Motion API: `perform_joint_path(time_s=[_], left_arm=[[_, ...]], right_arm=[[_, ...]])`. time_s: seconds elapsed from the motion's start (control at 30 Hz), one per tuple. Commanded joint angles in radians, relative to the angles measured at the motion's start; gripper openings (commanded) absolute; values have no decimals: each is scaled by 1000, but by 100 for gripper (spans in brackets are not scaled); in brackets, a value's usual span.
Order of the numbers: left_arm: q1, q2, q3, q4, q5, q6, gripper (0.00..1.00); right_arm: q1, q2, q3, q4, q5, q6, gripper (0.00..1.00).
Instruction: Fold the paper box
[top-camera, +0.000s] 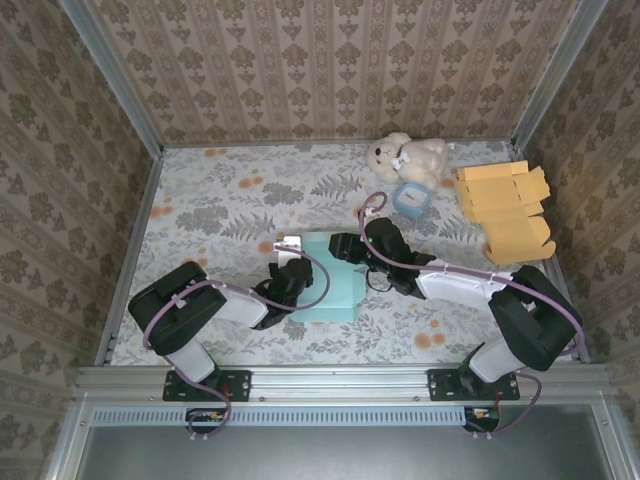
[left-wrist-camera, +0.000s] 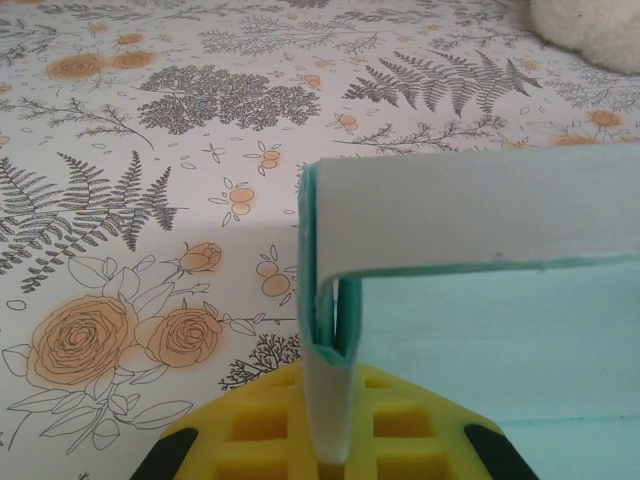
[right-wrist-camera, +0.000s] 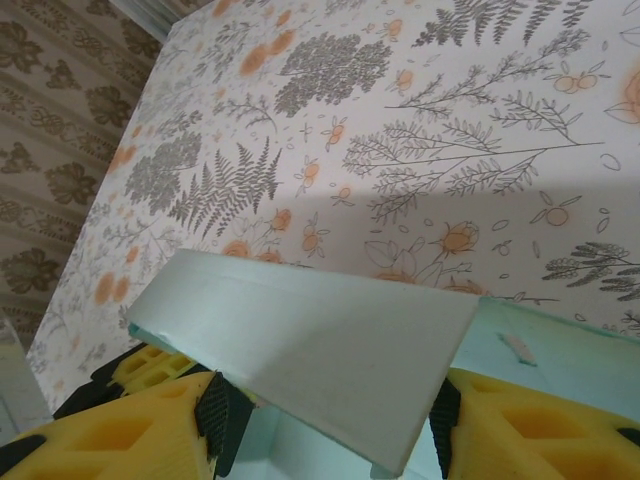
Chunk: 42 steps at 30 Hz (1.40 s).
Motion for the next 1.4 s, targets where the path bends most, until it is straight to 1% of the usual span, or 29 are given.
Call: perform_joint_path(time_s=[0.0,0.1,0.23,0.33,0.5,0.63,0.77,0.83,1.13,1.27,1.37], left_arm=[[-18,9,21,33,15,-14,0],[-17,-2,23,6,12,-23,0],[-17,-17,25,-22,6,-26,0],[-18,-27,19,-20,13,-28,0],[-17,-35,16,-16,32,-22,0],[-18,-33,16,-11,36,-25,0],[-19,-28,23,-12,47,-29,0],[-19,-28,24,-13,49,-29,0],[-19,-29,27,-11,53,-27,0],[-18,-24,36,-15,61,-25,0],[-21,-17,36,-11,58,-28,0]], right_arm=[[9,-53,-16,80,-69,-31,58],[10,-78,-44,16,-26,-82,58],[9,-98,-88,-73,72,-149,57],[9,-133,-122,-98,133,-181,58],[7,-137,-150,-145,234,-214,58],[-8,-125,-174,-141,273,-221,59],[-20,-112,-177,-130,271,-215,59],[-25,-79,-177,-122,272,-206,59],[-41,-13,-178,-64,221,-156,59],[-41,2,-197,35,158,-153,59],[-41,3,-197,71,104,-144,58]])
